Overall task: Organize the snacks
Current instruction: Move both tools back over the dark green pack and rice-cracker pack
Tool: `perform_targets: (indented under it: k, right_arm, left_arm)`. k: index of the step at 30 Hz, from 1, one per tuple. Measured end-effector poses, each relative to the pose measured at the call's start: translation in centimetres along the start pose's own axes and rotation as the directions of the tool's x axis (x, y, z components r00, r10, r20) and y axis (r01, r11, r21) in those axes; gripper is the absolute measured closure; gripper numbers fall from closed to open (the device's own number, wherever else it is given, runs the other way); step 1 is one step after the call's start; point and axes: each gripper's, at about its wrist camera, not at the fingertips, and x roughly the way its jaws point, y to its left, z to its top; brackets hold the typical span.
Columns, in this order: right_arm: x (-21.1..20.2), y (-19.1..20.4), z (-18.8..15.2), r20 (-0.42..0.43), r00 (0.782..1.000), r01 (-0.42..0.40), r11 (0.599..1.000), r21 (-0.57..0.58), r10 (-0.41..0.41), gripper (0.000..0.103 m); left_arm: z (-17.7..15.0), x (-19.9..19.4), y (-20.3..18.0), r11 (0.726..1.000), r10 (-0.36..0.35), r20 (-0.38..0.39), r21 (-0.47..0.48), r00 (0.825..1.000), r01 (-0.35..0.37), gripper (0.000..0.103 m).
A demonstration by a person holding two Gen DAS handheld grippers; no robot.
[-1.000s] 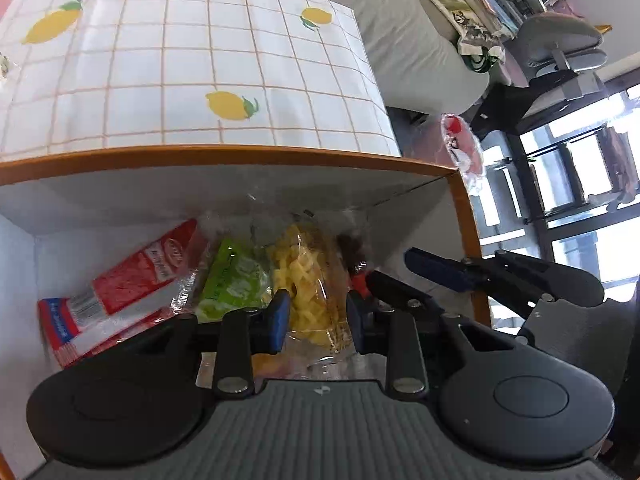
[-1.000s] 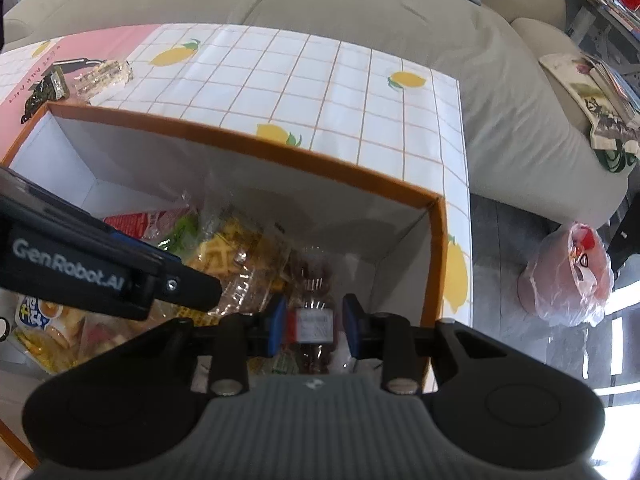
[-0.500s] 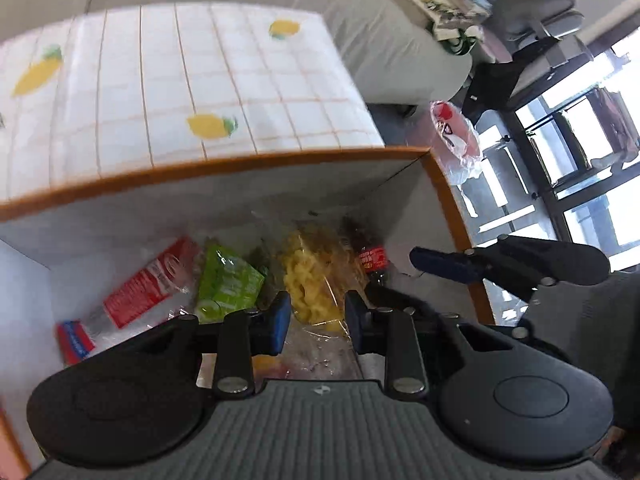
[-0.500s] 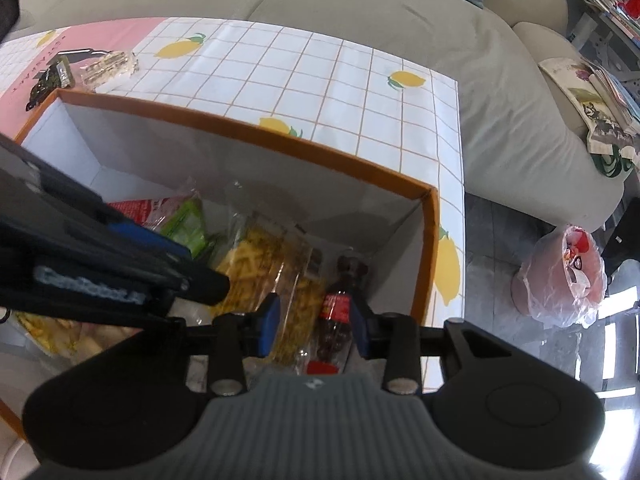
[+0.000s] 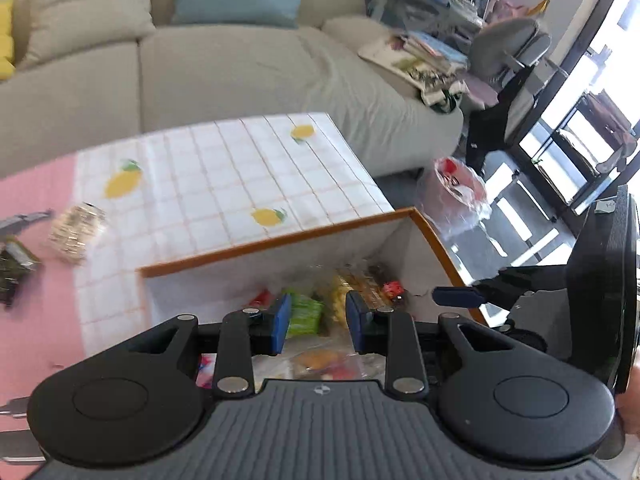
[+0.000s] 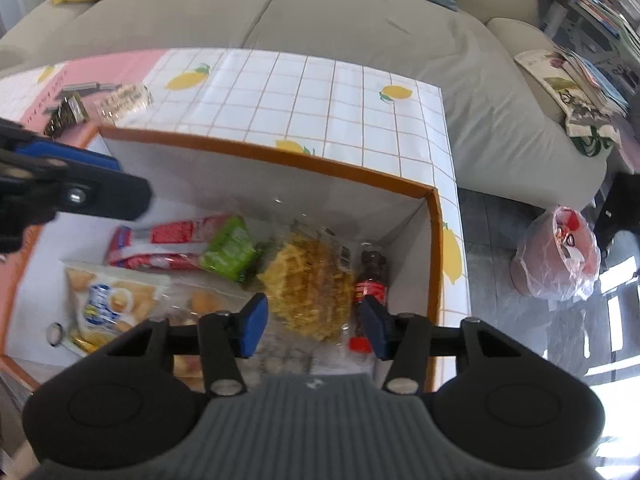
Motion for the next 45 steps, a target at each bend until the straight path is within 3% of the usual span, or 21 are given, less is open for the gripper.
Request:
perform_targets:
  k: [5, 12, 15, 18, 23, 28, 32, 41, 45]
  right_arm:
    - [-2.4, 2.0, -0.3, 0.032, 0.999, -0.006, 0.999, 0.044, 0.004, 0.052]
    - [-6.4, 5.6, -0.6, 0.141, 0.99, -0.041, 0.992, 0.12, 0.024, 0.052]
    - [-8.2, 7.5, -1.0, 0.224, 0.973, -0.087, 0.983, 0.16, 0.05, 0.044]
    - [-9.2, 9.8, -1.5, 0.293, 0.954, -0.131, 0.973, 0.191, 0.07, 0.044]
    - [-9.3, 14.8, -2.2, 0.354, 0.928, -0.196, 0.961, 0.196, 0.117, 0.044]
    - [-7.7, 19.0, -1.6, 0.332, 0.929, -0.234, 0.954, 0.188, 0.163, 0.044]
    - [-6.2, 21.5, 0.0, 0.312, 0.936, -0.217, 0.964, 0.156, 0.16, 0.043]
    - [-1.2, 24.3, 4.9, 0.281, 0.941, -0.216, 0.974, 0.07, 0.189, 0.043]
    - [1.8, 25.0, 7.3, 0.247, 0.951, -0.204, 0.978, 0.04, 0.188, 0.036]
  left_arm:
    - [-1.0, -4.0, 1.3, 0.999, 0.042, 0.044, 0.015, 0.998, -0.042, 0.07]
    - [-3.3, -8.6, 3.8, 0.992, 0.121, 0.079, 0.012, 0.989, -0.123, 0.067]
    - [-4.6, -10.0, 5.4, 0.99, 0.143, 0.094, -0.004, 0.985, -0.143, 0.057]
    - [-5.8, -11.0, 7.4, 0.988, 0.154, 0.104, -0.035, 0.983, -0.151, 0.049]
    - [-7.3, -12.4, 10.9, 0.979, 0.192, 0.111, -0.086, 0.975, -0.183, 0.045]
    - [-7.9, -13.0, 14.1, 0.976, 0.201, 0.121, -0.112, 0.972, -0.188, 0.044]
    - [-7.9, -12.8, 17.1, 0.977, 0.192, 0.128, -0.118, 0.973, -0.177, 0.044]
    - [-7.0, -9.1, 24.5, 0.972, 0.194, 0.084, -0.149, 0.977, -0.18, 0.044]
    - [-6.0, -6.6, 26.9, 0.973, 0.202, 0.057, -0.126, 0.978, -0.194, 0.035]
